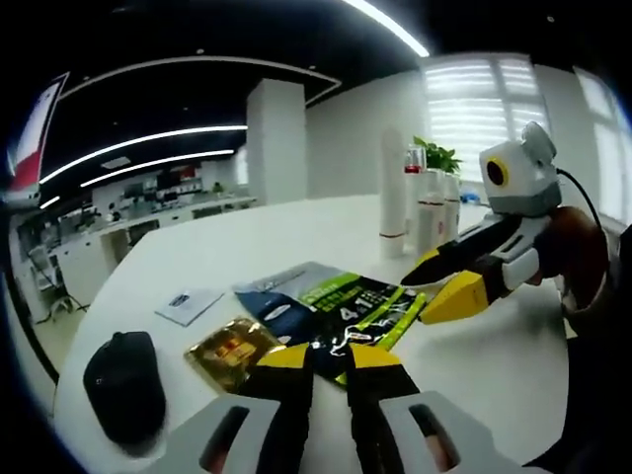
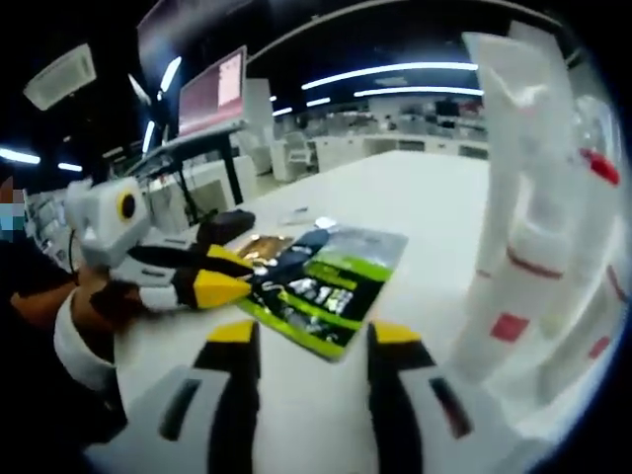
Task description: Arrange the skincare products in the storage area until every visible bottle or jar stands upright without overlapping.
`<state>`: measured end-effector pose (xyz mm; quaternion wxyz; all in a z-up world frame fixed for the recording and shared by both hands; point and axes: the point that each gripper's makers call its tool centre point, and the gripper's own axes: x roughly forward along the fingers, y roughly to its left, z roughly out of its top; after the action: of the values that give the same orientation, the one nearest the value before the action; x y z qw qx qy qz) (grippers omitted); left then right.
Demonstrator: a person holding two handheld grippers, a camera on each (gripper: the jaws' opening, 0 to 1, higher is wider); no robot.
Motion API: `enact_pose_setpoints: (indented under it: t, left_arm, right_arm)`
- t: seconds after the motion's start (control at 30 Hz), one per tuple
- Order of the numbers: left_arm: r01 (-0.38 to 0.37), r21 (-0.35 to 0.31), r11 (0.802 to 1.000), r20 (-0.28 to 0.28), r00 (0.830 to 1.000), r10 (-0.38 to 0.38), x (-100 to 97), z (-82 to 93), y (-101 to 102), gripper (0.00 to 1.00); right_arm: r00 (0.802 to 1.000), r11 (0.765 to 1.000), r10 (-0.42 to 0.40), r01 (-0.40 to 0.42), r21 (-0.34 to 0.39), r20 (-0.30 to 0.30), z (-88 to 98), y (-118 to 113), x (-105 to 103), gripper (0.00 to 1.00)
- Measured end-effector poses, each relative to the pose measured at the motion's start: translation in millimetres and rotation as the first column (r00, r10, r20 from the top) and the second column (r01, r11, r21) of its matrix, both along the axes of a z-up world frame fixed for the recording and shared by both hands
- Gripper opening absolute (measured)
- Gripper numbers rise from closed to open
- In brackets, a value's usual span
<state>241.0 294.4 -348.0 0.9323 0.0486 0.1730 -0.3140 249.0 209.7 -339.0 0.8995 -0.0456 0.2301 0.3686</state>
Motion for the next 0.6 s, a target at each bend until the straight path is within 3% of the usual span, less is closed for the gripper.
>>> enact_pose_setpoints:
  t: [0.13, 0.23, 0.6]
  left_arm:
    - [0.006, 0.023, 1.0, -0.01, 1.0, -0.006, 0.2, -4.7, -0.2, 0.1]
    - [0.012, 0.029, 1.0, -0.011, 1.0, -0.012, -0.8, -5.3, -0.2, 0.0]
    - [-0.002, 0.02, 1.0, -0.015, 1.0, 0.003, 0.4, -4.8, -1.2, 0.0]
  right_arm:
    - [1.0, 1.0, 0.012, -0.012, 0.007, -0.009, -1.5, 2.9, -3.3, 0.43]
    - [1.0, 1.0, 0.023, -0.022, 0.018, -0.016, -2.0, 6.4, -6.3, 0.43]
    - [0.999, 0.997, 0.008, -0.006, 0.08, -0.031, 0.4, 9.9, -8.9, 0.43]
